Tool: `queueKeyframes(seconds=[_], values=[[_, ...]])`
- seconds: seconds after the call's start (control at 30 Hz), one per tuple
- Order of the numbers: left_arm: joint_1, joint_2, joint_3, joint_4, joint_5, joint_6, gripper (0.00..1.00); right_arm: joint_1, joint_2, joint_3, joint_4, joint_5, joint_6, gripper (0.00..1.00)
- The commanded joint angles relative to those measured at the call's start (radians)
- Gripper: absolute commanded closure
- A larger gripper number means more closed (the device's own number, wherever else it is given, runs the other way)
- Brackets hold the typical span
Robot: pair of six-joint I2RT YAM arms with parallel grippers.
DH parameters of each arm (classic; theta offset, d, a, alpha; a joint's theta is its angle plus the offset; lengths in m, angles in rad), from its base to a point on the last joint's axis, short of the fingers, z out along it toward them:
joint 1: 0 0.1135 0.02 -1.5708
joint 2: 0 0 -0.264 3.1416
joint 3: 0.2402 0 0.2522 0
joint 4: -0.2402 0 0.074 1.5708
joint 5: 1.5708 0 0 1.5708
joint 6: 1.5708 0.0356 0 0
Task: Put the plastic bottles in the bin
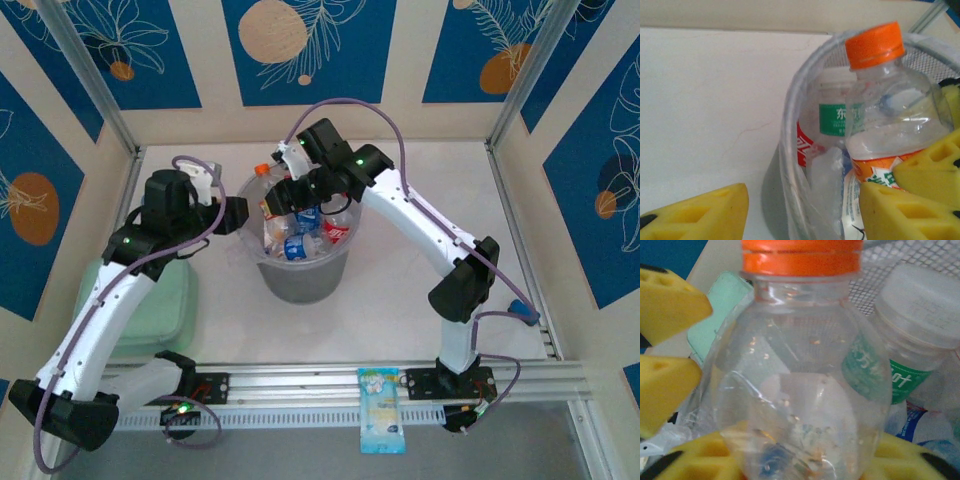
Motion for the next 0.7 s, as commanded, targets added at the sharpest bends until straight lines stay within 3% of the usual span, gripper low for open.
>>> queueKeyframes(seconds=[0.0, 0.17, 0.47, 0.67], values=[[0.027, -0.010, 0.092, 0.033, -0.051, 0.031, 0.39, 0.006, -0.020, 0.011, -0.099, -0.026, 0.013, 0.48], [0.033, 0.060, 0.182, 0.033, -0.025, 0.052, 0.39, 0.007, -0.054, 0.048, -0.101, -0.005, 0.007, 0.28], [0.032, 0.142, 0.186, 0.054, 0.031, 0.064, 0.34, 0.000, -0.132, 0.062, -0.121, 0.149, -0.020, 0.26], [0.032, 0.149, 0.143, 0.042, 0.039, 0.075, 0.34, -0.013, -0.266, -0.047, -0.040, 0.223, 0.001, 0.26]])
